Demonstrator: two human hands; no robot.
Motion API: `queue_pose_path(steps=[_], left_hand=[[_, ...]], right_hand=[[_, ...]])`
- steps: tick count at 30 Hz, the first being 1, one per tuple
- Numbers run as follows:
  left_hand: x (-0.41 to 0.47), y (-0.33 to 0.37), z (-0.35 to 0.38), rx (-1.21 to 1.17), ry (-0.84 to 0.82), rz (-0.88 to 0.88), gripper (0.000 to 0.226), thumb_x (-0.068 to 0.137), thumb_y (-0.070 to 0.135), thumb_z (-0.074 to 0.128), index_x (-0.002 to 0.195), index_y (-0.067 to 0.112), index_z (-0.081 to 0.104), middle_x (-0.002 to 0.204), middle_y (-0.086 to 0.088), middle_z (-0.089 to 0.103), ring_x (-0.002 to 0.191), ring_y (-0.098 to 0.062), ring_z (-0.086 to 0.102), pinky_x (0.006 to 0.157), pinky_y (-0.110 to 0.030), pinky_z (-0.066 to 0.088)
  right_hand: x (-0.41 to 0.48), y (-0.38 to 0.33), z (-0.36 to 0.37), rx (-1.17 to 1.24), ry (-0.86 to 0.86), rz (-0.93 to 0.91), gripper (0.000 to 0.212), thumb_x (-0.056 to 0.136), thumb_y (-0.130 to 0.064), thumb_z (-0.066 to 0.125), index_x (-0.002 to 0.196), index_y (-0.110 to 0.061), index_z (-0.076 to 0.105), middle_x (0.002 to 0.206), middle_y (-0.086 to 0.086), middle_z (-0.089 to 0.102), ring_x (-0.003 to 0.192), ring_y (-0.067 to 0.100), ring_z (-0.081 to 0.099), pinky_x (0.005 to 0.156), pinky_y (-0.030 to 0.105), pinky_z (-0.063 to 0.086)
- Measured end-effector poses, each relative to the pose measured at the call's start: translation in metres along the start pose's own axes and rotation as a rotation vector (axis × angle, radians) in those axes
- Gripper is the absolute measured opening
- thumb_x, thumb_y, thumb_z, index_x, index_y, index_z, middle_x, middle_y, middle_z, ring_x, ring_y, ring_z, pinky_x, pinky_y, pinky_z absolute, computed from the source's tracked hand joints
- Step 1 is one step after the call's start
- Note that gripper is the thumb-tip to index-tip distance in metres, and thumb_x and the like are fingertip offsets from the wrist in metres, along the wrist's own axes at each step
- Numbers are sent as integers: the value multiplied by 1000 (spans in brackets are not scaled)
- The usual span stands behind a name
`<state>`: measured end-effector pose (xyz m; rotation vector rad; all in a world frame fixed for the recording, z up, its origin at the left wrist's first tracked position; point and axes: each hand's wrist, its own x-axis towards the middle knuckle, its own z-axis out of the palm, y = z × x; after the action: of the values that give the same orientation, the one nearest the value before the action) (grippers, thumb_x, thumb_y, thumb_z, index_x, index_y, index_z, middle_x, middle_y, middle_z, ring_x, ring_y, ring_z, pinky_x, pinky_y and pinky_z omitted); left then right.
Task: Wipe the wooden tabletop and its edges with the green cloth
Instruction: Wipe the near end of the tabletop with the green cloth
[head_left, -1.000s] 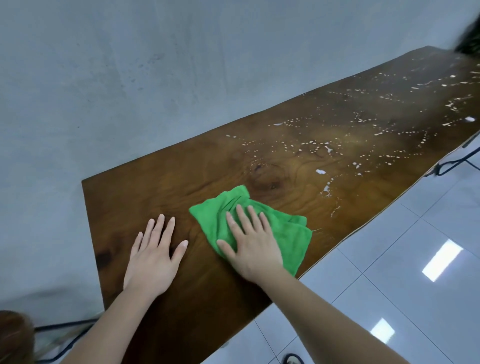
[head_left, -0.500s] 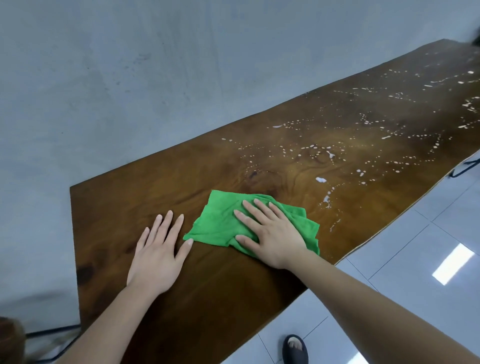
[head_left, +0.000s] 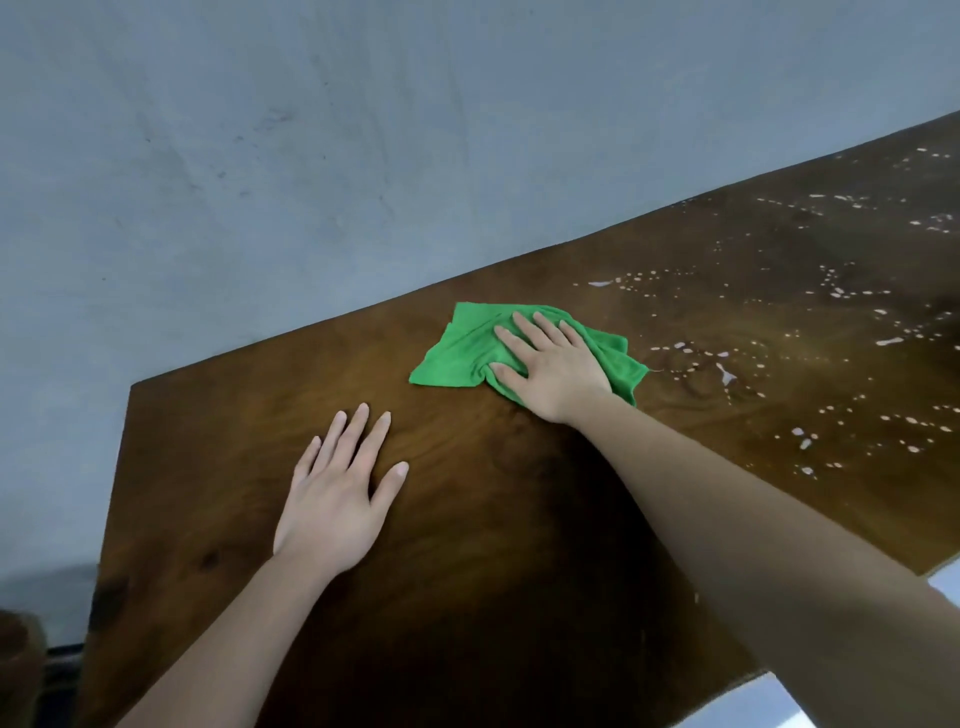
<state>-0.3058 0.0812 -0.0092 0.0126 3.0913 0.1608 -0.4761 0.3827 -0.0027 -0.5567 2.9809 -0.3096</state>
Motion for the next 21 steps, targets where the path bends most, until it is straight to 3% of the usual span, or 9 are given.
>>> queue_pose_path(steps=[12, 17, 21], left_hand=[[25, 9, 1, -5, 13, -46, 78, 103, 85, -4, 174, 52, 0, 184, 20, -10, 168, -2, -19, 140, -42, -1], [23, 11, -3, -6, 12, -46, 79, 102, 85, -5, 174, 52, 0, 184, 19, -11, 168, -3, -18, 140, -42, 0], [23, 12, -3, 4, 7, -51, 80, 102, 85, -7, 174, 52, -2, 184, 19, -12, 168, -3, -19, 140, -42, -1]], right_hand=[[100, 71, -28, -8, 50, 211, 80, 109, -75, 13, 178, -36, 12, 187, -1, 5, 173, 26, 2, 138, 51, 2], [105, 32, -24, -40, 20, 312, 88, 106, -76, 10, 179, -28, 6, 187, 7, 0, 172, 34, -1, 137, 56, 1], [103, -46, -9, -42, -6, 194, 91, 104, -78, 6, 179, -26, 3, 186, 10, -3, 172, 38, -4, 136, 59, 0]])
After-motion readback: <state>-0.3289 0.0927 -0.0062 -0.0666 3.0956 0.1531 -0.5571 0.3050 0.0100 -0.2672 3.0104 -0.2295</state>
